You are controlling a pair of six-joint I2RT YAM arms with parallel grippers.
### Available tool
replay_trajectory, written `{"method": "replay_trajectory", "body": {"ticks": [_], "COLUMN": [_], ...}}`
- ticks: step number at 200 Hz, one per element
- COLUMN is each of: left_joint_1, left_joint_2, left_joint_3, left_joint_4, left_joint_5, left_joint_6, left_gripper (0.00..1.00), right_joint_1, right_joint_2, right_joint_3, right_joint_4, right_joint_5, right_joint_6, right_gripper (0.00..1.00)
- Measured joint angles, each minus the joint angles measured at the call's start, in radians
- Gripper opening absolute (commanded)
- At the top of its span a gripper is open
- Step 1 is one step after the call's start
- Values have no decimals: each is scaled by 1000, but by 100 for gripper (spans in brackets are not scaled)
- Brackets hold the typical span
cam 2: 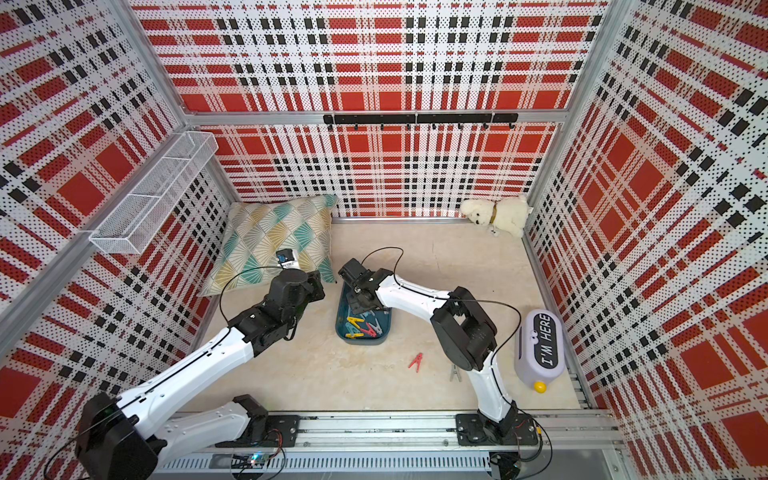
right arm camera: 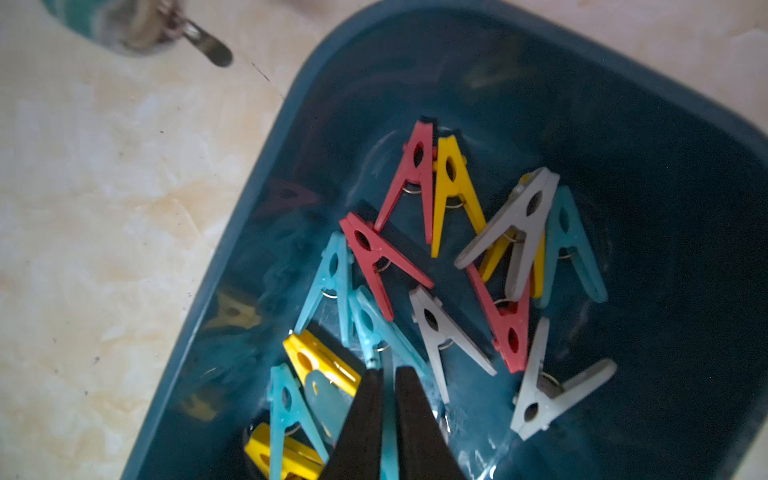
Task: Put the clothespins into the storage box
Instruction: Place the clothespin in the storage box.
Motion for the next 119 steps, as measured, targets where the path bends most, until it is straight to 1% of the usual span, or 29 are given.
{"method": "replay_trajectory", "body": {"ticks": [52, 68, 84, 101, 119], "left_joint_1": [3, 4, 6, 8, 10], "left_joint_2": [-5, -11, -17, -23, -24], "left_joint_3": [0, 0, 0, 0, 0], "left_joint_4": [-4, -6, -6, -7, -7], "left_joint_5": [1, 1, 2, 3, 7], "left_joint_6": [0, 0, 1, 1, 2], "left_gripper": [38, 38, 38, 38, 38], "right_joint_1": [-32, -58, -79, -98, -101], "right_joint_2": [81, 93, 95, 92, 54], "right_joint_3": [100, 113, 117, 113, 56], "right_joint_4": [10, 14, 18, 33, 58], "right_joint_5": [-10, -32, -47, -54, -62], "right_joint_6": [29, 38, 46, 50, 53], "right_gripper": [17, 22, 27, 27, 28]}}
